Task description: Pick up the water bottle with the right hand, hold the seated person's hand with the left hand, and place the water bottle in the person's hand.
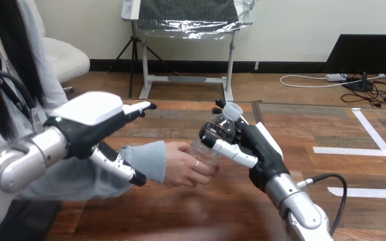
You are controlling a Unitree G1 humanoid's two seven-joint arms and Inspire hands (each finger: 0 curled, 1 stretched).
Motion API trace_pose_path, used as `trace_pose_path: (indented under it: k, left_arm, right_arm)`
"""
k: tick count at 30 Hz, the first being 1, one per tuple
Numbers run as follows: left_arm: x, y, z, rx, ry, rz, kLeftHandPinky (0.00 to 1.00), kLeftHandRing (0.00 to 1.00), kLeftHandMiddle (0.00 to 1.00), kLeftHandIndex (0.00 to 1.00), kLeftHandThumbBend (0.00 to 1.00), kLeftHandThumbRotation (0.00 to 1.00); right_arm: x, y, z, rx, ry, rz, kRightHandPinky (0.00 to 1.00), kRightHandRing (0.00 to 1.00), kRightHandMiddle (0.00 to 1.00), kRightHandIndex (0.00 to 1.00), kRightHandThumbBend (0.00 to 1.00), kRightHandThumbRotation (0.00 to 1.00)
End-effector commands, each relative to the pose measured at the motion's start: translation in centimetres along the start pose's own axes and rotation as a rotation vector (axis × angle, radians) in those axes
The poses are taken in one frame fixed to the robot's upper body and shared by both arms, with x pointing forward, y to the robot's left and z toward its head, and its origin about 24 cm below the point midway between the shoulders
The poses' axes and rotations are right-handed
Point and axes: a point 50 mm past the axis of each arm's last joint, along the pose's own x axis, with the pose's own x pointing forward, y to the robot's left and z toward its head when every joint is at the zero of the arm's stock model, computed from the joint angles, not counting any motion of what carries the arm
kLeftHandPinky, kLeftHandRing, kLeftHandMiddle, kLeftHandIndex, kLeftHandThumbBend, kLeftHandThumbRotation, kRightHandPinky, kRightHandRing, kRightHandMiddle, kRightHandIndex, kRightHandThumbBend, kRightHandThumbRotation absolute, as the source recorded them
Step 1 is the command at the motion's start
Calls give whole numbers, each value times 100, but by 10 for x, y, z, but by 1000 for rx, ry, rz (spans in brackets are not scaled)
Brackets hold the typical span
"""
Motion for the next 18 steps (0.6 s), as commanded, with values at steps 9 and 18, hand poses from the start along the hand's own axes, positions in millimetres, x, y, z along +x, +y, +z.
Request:
trace_pose_path:
  k: [9,18]
  left_arm:
    - [-8,13,-1,73,-3,71,97,100,100,100,100,59]
    - [-10,9,0,90,-2,69,98,100,100,100,100,64]
  right_arm:
    - [22,-13,39,-115,-143,22,100,100,100,100,100,79]
    - [21,-14,39,-128,-142,38,100,100,100,100,100,85]
